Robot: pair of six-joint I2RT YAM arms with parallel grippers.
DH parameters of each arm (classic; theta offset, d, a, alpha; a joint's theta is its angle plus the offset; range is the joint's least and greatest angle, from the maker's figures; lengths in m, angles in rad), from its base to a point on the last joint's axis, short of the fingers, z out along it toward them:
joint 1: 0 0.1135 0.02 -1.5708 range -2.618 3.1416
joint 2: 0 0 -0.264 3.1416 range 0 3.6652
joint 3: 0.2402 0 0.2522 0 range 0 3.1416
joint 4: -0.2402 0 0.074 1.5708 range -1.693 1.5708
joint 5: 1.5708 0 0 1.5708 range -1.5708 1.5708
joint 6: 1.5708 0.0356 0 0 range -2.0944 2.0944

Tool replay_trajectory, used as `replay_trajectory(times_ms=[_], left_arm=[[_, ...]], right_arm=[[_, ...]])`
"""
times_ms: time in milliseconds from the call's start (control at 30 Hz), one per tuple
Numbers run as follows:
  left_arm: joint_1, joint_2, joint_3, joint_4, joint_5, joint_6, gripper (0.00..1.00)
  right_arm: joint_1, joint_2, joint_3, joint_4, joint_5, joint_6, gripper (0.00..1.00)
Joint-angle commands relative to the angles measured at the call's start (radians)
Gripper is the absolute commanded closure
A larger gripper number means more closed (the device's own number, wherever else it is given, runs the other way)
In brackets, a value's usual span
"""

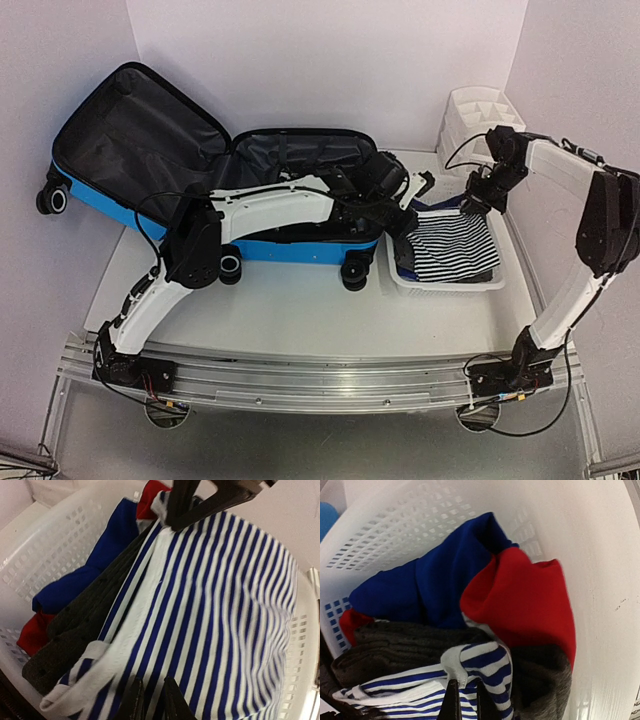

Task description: Open, take out, and arrange the luggage

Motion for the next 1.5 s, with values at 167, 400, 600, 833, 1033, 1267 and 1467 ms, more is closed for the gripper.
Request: replay_trajectory(times_ms=[167, 400, 600, 833, 1033, 1267, 1467], left_arm=[[0.083, 0.08, 0.035, -0.012, -0.109, 0.049, 0.87], [0.07, 0.004, 0.079, -0.029, -0.021, 0.073, 0.82], [0.076, -0.093, 0.182, -0.144, 0.046, 0.087, 0.72], [0.136, -0.264, 0.169, -0.34, 0.114, 0.151, 0.47], [0.315, -0.436, -0.034, -0.519, 0.184, 0.147, 0.36], [0.583, -0.543, -0.29, -0.524, 0.245, -0.005, 0.23], [0.649, -0.593, -0.456, -0.479, 0.235, -0.054, 0.14]], right_arm=[[-0.035, 0.067, -0.112, 0.15, 0.047, 0.021, 1.0], [-0.034, 0.007, -0.022, 0.126, 0.04, -0.003, 0.98], [-0.014, -0.097, 0.081, 0.09, 0.048, 0.028, 0.87], [0.167, -0.122, 0.194, 0.092, 0.107, 0.112, 0.7], [0.366, -0.034, 0.299, 0.095, 0.173, 0.172, 0.55], [0.535, 0.159, 0.454, 0.099, 0.189, 0.203, 0.47], [0.603, 0.345, 0.584, 0.097, 0.151, 0.242, 0.3]])
